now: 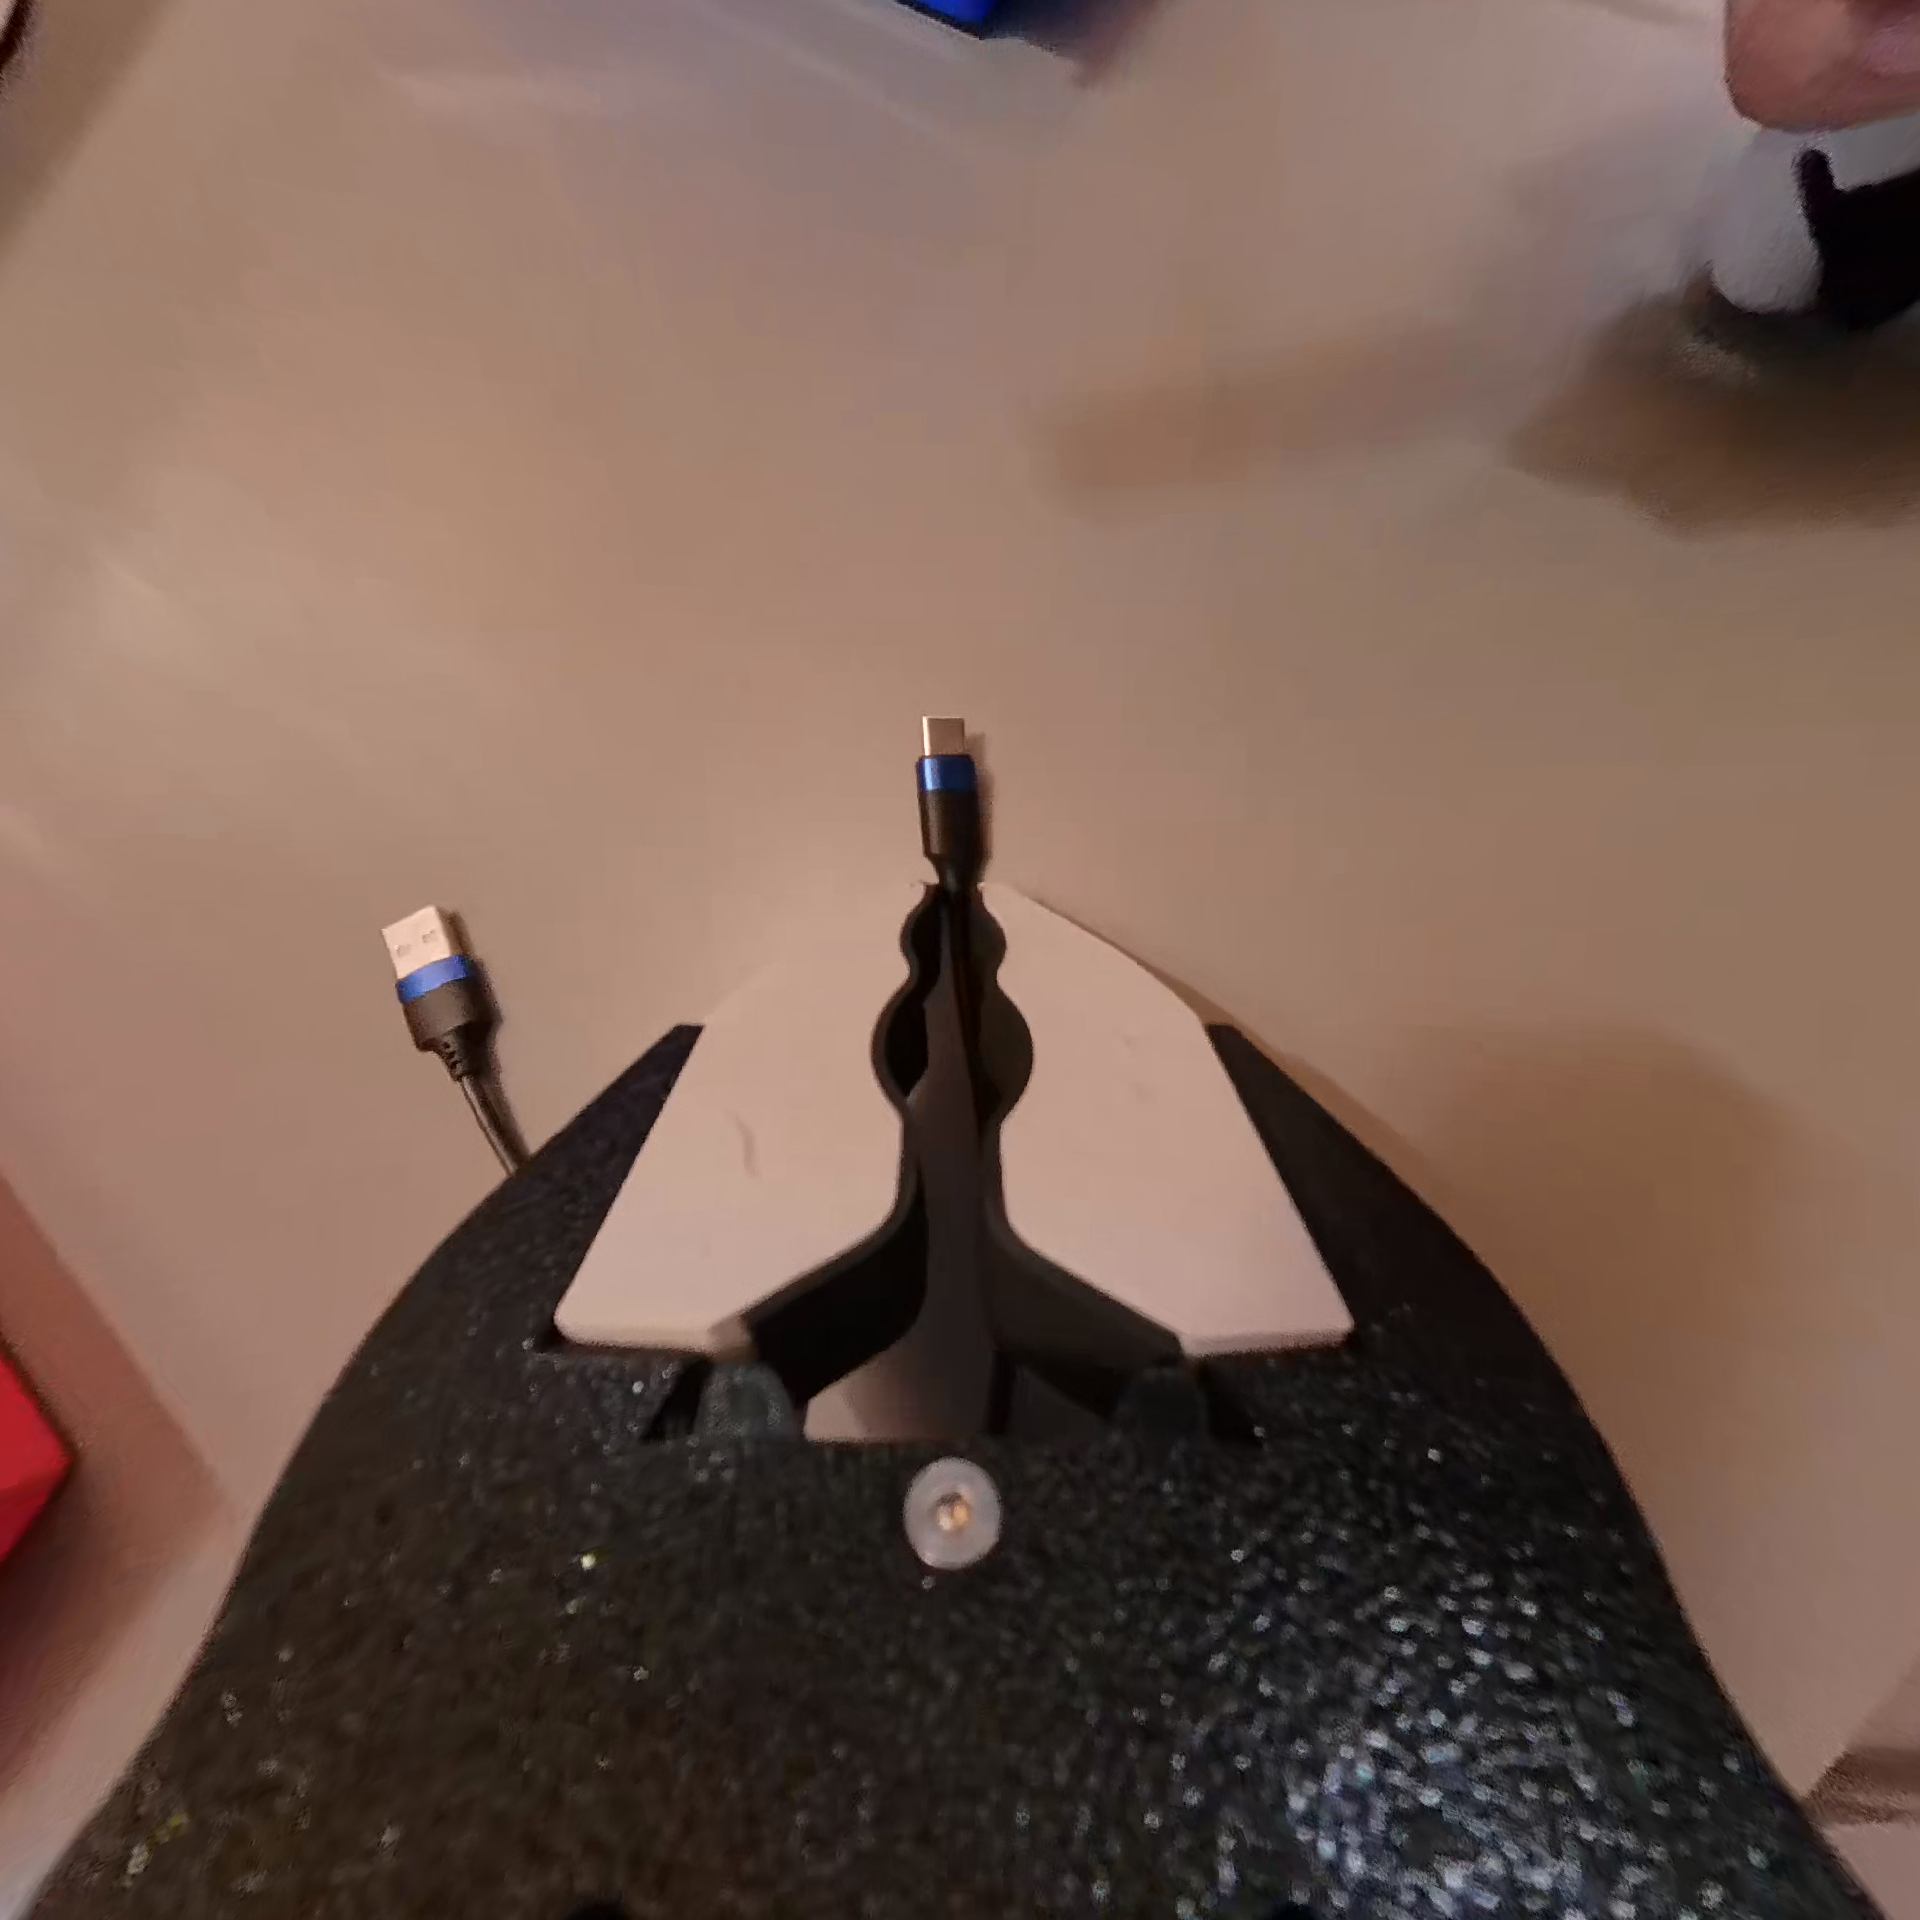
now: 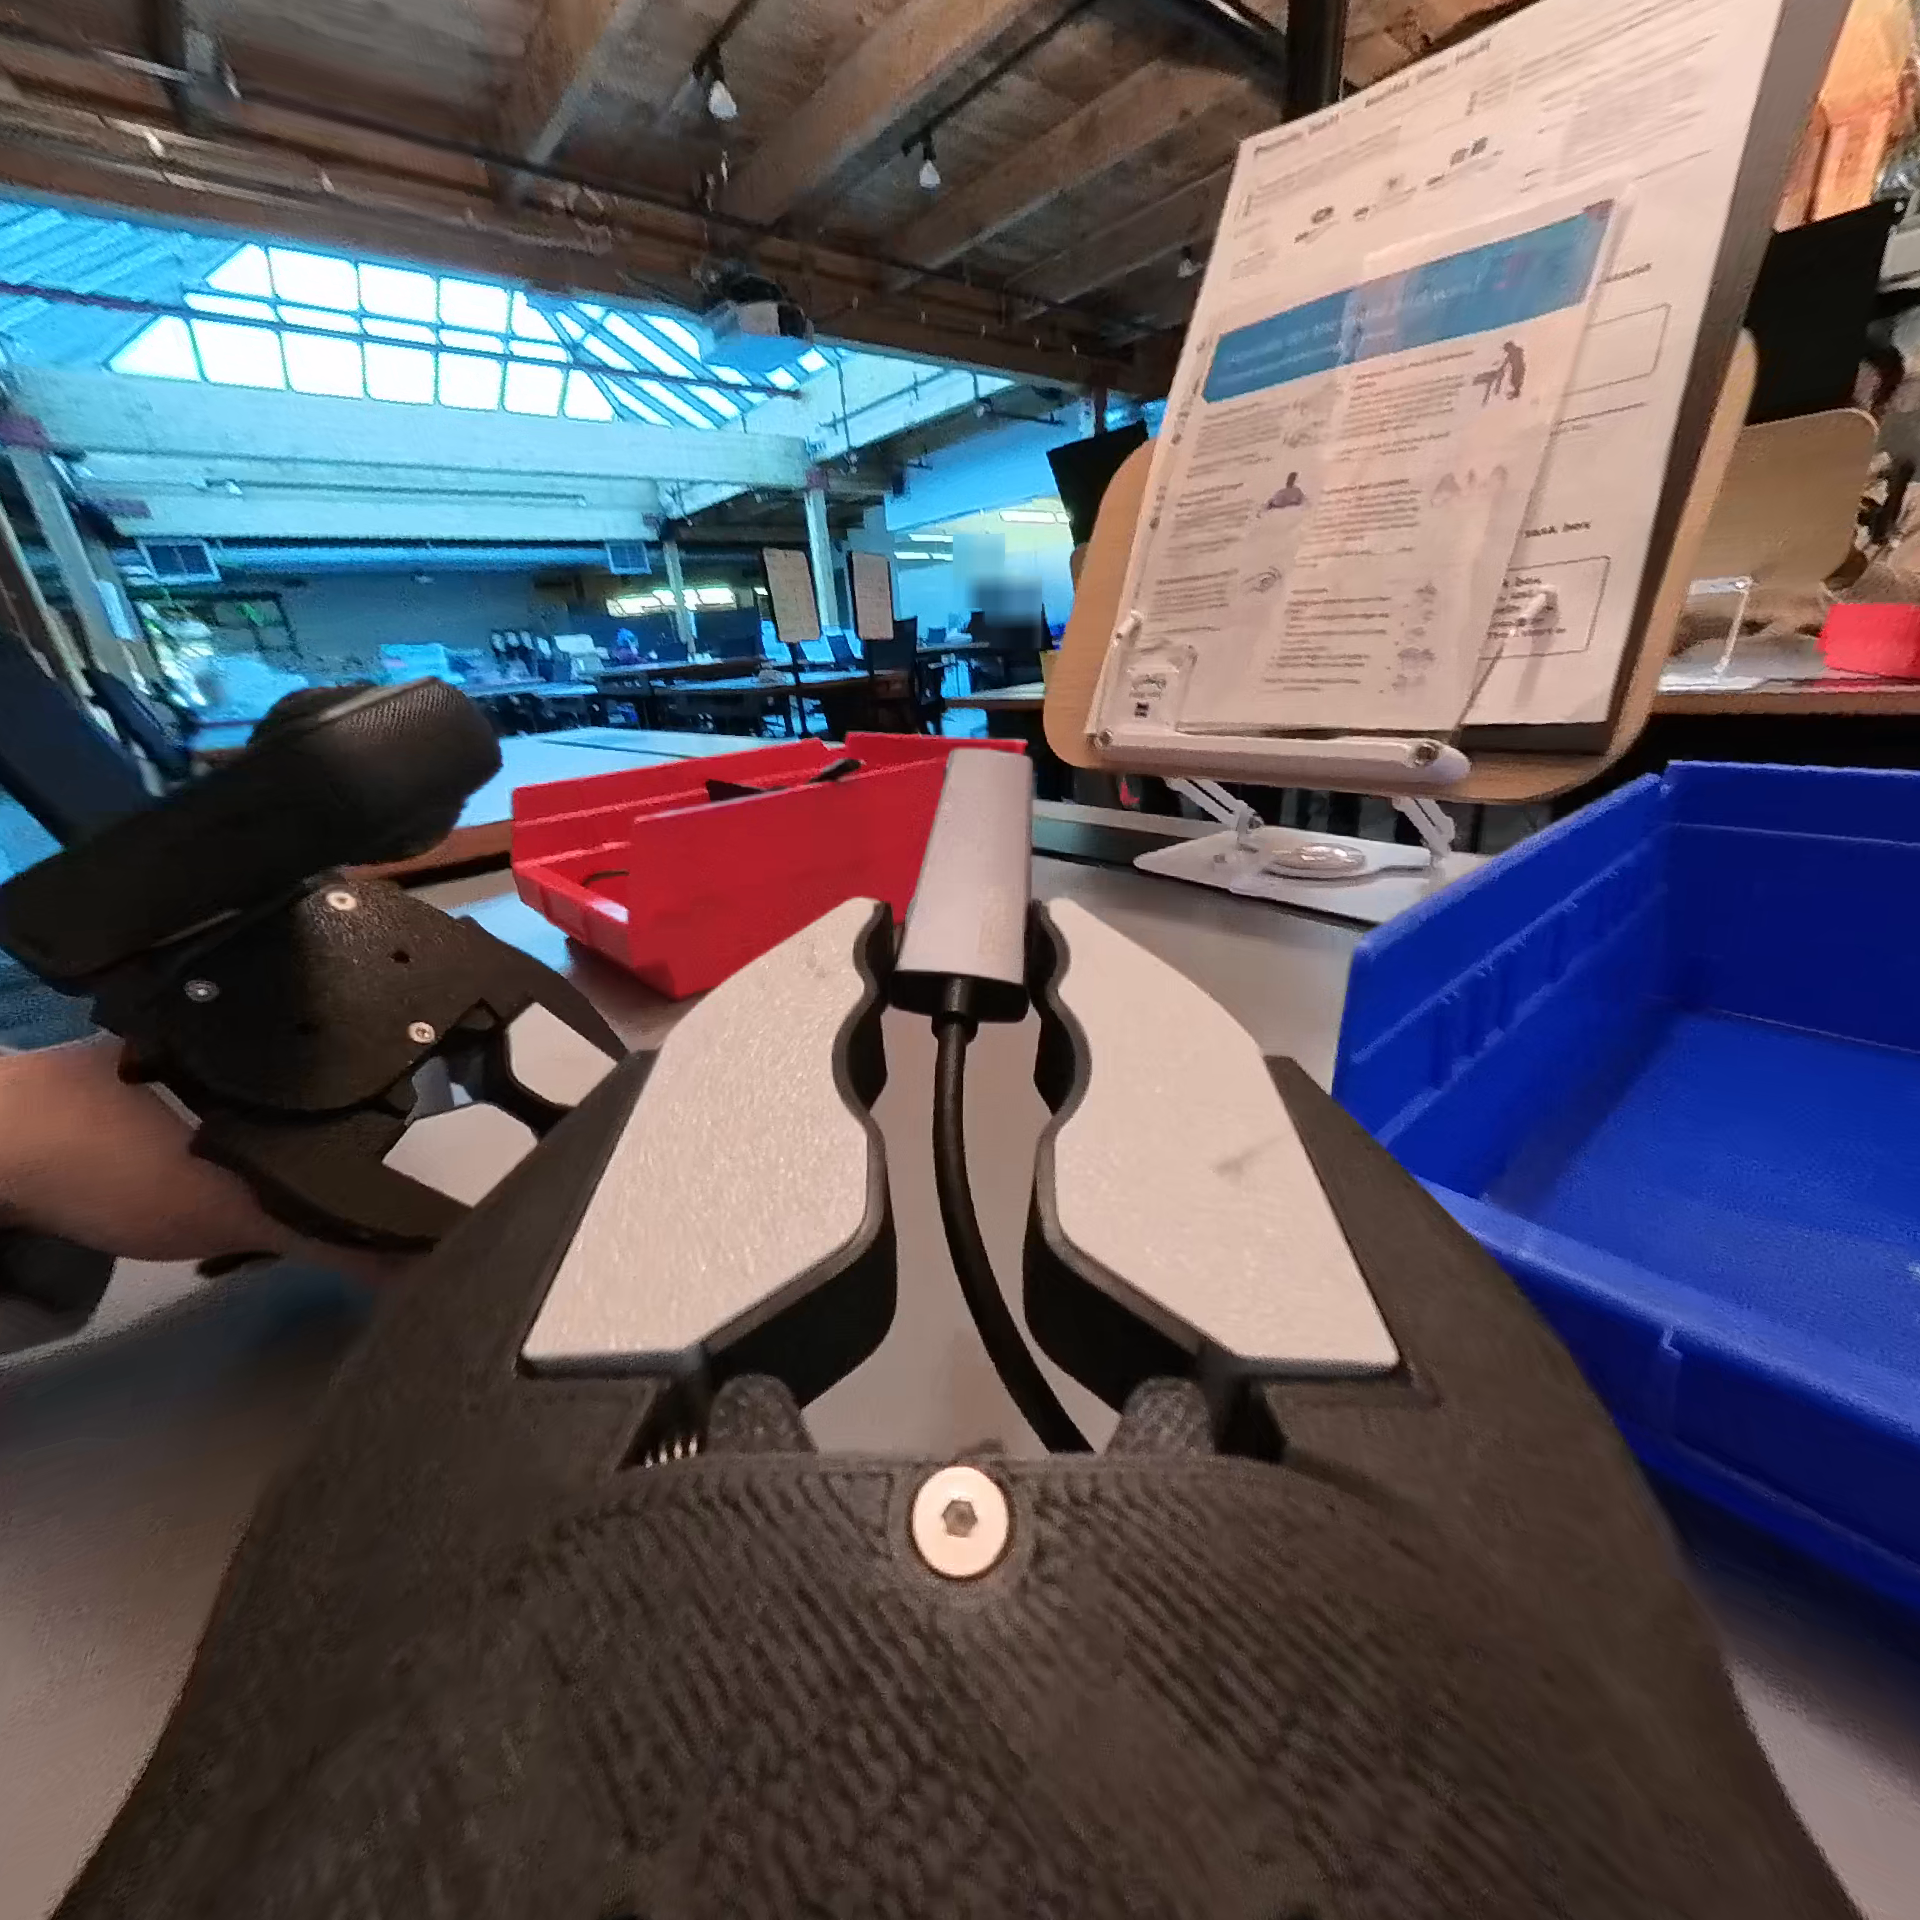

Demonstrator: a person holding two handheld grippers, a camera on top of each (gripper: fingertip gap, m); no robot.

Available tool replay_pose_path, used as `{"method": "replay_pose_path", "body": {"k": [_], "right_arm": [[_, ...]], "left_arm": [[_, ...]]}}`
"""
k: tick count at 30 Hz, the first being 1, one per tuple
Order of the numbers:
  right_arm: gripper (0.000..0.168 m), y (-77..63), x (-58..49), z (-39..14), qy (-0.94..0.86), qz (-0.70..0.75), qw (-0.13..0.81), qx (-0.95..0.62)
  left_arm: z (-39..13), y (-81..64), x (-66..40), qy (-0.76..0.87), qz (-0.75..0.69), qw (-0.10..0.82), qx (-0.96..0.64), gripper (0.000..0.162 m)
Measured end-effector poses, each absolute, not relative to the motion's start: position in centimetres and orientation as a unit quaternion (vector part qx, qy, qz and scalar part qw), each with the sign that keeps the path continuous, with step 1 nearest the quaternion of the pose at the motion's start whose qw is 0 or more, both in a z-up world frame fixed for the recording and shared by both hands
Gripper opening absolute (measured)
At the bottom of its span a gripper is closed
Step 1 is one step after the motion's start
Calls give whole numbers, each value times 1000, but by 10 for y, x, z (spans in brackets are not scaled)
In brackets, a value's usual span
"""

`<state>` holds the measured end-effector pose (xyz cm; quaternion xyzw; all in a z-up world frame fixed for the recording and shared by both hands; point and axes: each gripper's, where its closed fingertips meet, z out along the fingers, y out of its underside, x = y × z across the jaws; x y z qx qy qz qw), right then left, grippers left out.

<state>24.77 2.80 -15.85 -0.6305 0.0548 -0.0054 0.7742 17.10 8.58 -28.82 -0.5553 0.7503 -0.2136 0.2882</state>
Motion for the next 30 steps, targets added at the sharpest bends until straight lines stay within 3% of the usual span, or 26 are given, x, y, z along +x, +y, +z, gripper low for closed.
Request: {"method": "replay_pose_path", "body": {"k": [4, 11, 22, 26, 27, 30], "right_arm": [[25, 33, 249, -166, 54, -38, 750, -658], [25, 38, 234, -169, 6, -46, 739, -672], [25, 37, 235, -170, 9, -6, 738, -675], [25, 36, 237, -169, 17, -9, 740, -672], [25, 36, 238, -169, 20, -9, 742, -671], [25, 33, 244, -166, 37, -13, 749, -661]], "left_arm": [[-288, 86, 175, 702, -260, 258, -611, 3], [-261, 78, 176, 590, -416, 109, -684, 2], [-187, 59, 184, 648, -394, 139, -637, 0], [-210, 58, 184, 699, -338, 158, -610, 0], [-217, 50, 185, 708, -342, 163, -596, 12], [-246, 34, 192, 738, -327, 199, -556, 18]]}}
